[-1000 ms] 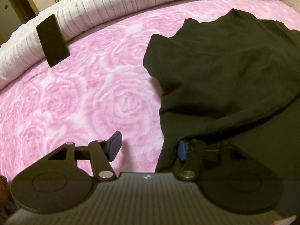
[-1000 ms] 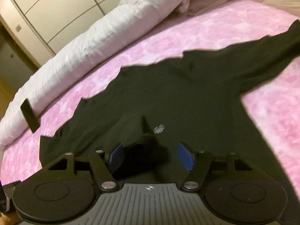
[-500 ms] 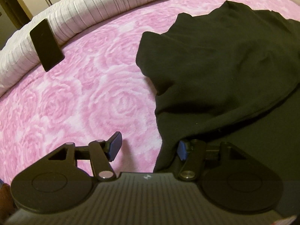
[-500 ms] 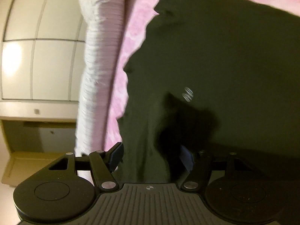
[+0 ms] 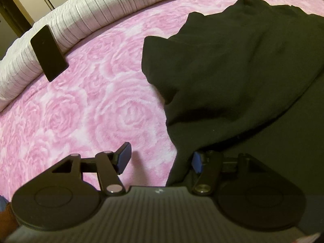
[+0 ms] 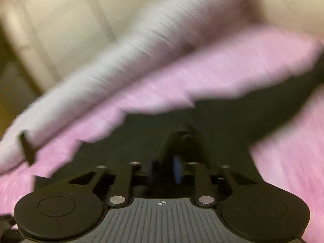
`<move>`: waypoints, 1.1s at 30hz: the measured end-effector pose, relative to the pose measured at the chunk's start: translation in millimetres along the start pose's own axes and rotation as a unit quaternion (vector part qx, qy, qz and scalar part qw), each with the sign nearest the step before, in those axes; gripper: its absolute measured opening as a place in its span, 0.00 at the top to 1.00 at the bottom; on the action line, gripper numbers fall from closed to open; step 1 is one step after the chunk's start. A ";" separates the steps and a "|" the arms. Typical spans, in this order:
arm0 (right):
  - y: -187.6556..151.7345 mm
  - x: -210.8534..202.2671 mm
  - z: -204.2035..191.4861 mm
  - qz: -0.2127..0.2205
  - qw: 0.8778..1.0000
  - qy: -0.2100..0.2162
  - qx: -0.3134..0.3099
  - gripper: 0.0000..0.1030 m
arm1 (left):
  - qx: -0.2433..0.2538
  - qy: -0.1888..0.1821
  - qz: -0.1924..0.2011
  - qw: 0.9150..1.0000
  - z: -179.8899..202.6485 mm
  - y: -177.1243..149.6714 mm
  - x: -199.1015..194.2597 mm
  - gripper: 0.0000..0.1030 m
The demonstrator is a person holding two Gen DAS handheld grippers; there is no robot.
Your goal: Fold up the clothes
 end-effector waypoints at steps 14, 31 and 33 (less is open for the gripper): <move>2.6 -31.2 24.9 0.003 0.994 -0.022 -0.110 0.39 | 0.025 -0.003 0.017 1.000 44.4 19.5 -44.0 0.46; 175.9 -38.7 195.8 0.071 0.980 -0.185 0.032 0.15 | 0.094 -0.083 0.075 0.989 184.2 108.0 -38.2 0.45; 200.8 -16.6 224.0 0.070 0.978 -0.194 0.023 0.15 | 0.096 -0.076 0.070 0.990 204.3 120.2 -28.8 0.44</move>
Point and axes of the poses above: each gripper's, at about its wrist camera, not at the fingertips, and x roughly the way its jaws point, z to its right, y to its top, the point moved 1 cm from there along x, roughly the way its jaws point, and after that the axes turned 11 degrees about -y, right-handed, at the moved point
